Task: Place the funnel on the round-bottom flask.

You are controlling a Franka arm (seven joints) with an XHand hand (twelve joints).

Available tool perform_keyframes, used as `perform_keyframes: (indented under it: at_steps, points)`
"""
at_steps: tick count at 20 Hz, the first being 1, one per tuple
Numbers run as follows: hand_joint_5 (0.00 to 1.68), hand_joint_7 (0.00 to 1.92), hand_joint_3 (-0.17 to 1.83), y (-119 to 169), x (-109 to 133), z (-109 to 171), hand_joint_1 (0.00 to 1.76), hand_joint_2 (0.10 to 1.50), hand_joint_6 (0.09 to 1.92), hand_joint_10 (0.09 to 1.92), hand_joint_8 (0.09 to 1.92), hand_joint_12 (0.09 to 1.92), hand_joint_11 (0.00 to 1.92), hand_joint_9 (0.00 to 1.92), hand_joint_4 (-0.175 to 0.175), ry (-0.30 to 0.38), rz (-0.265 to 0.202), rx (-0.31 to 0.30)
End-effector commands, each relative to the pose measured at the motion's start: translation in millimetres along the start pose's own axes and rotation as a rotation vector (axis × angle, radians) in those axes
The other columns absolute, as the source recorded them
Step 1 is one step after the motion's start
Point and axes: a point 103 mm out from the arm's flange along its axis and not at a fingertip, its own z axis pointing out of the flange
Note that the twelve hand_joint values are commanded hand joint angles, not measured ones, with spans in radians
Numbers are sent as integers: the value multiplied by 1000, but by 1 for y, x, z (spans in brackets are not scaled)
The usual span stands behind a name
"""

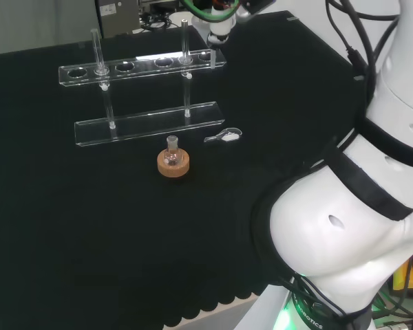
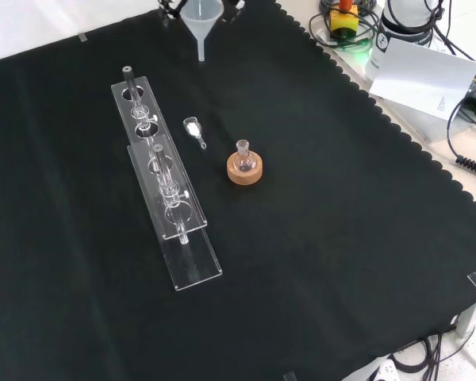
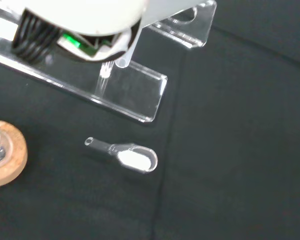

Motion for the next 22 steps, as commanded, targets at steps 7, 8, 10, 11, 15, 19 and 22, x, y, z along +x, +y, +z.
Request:
perform_keyframes:
  at_steps: [7, 8, 10, 11, 15, 19, 22]
  points:
    - [580, 413, 809, 7, 57, 27, 1031, 613, 1155, 568, 731, 1338, 296, 650, -4, -20, -92, 19]
    - [580, 413, 810, 11, 61, 29, 1031, 613, 1155, 568, 731, 1338, 296, 650, -4, -23, -102, 25]
    - [580, 413, 812, 16, 68, 34, 1031, 612, 1155, 568, 731, 1338, 297, 650, -4, -27, -118, 34]
    - [580, 413, 813, 18, 70, 36, 1031, 612, 1155, 568, 731, 1338, 297, 651, -4, -28, -123, 40]
    - [580, 412, 815, 23, 75, 47, 1031, 611, 1155, 567, 732, 1337, 297, 652, -4, -23, -137, 61]
    - [580, 413, 817, 26, 84, 57, 1031, 611, 1154, 567, 732, 1337, 297, 652, -4, -10, -156, 67]
    - [580, 413, 818, 26, 91, 62, 1031, 611, 1154, 567, 732, 1337, 297, 653, -4, 3, -170, 66]
